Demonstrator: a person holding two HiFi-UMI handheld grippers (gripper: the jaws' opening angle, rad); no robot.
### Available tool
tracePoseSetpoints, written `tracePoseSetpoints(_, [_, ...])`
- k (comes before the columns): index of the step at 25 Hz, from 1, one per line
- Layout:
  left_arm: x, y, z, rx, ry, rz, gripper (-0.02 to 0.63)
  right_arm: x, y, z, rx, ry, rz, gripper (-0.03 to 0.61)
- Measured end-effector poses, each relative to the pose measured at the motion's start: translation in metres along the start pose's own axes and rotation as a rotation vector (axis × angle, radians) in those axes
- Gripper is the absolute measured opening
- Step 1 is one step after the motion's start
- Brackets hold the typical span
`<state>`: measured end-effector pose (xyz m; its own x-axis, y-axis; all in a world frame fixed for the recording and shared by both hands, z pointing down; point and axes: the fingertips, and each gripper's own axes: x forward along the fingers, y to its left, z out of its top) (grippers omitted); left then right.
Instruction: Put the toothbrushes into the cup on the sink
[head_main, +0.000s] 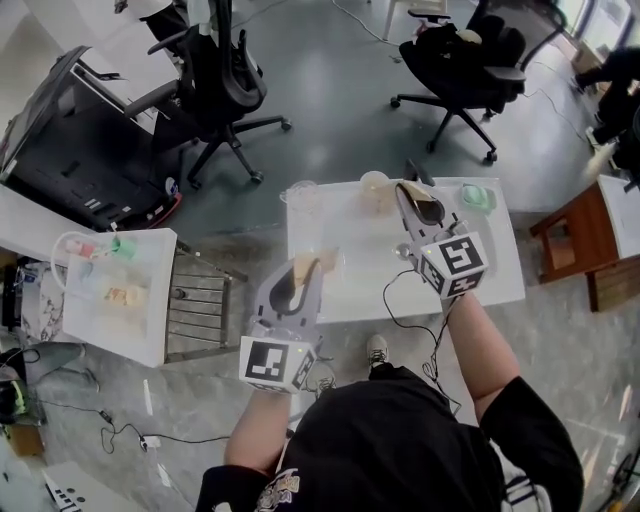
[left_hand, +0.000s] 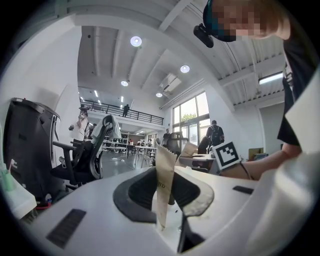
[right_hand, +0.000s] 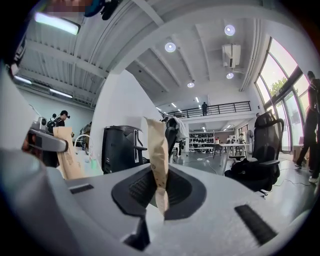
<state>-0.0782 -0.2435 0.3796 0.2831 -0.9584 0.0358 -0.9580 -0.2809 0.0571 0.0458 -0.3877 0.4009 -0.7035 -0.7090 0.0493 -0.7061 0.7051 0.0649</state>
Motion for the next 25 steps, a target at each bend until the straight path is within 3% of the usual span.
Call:
tracePoseSetpoints(15, [0.021,0.026,-0.016,-0.008,0.025,0.068,0.064,0.086,-0.036,-0.098,0.033,0.168,-0.006,0.029])
tracePoseSetpoints(25, [0.019,0.039,-0.029,-0.024,0.052,0.093,0.064,0.109,-0.039,-0.157,0.057,0.293,-0.002,0.037])
